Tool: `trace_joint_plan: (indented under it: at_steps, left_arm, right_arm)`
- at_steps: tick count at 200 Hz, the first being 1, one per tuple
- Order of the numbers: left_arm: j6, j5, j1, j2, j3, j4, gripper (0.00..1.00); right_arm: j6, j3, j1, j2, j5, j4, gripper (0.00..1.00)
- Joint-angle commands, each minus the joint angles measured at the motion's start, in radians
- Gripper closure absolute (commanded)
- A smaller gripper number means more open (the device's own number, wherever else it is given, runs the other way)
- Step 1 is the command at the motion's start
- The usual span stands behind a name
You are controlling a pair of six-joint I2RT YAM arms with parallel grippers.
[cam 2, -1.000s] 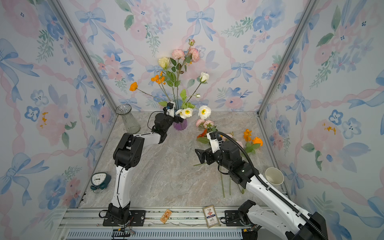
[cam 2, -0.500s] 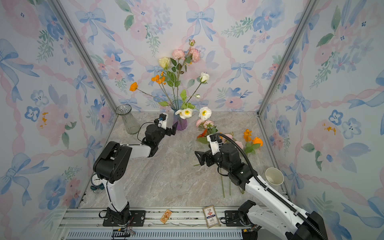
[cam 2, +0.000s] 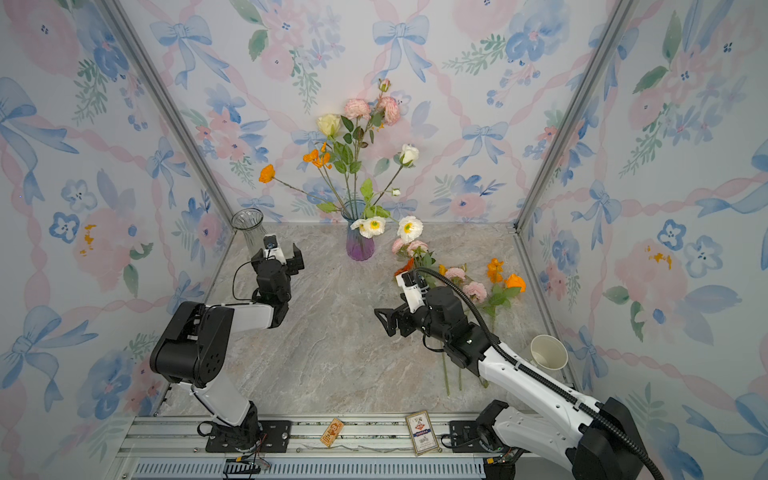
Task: Arrange the flowers into the vase
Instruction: 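Move the left gripper to the clear glass vase while the right withdraws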
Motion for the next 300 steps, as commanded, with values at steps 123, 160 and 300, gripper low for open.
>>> trace_joint_plan:
  at_steps: [123, 160, 300]
  left_arm:
    - [0.008, 0.012, 0.174, 0.275, 0.309, 0.055, 0.02]
    - [0.059, 0.064, 0.192, 0.355, 0.398, 0.054, 0.02]
    - [0.084, 0.172, 0.265, 0.536, 0.625, 0.054, 0.12]
  right_arm:
    - [0.015, 0.133, 0.057, 0.186, -0.006, 0.079, 0.03]
    - [0.031, 0.153, 0.057, 0.209, -0.003, 0.074, 0.03]
    - [0.047, 0.218, 0.082, 0.306, 0.016, 0.049, 0.03]
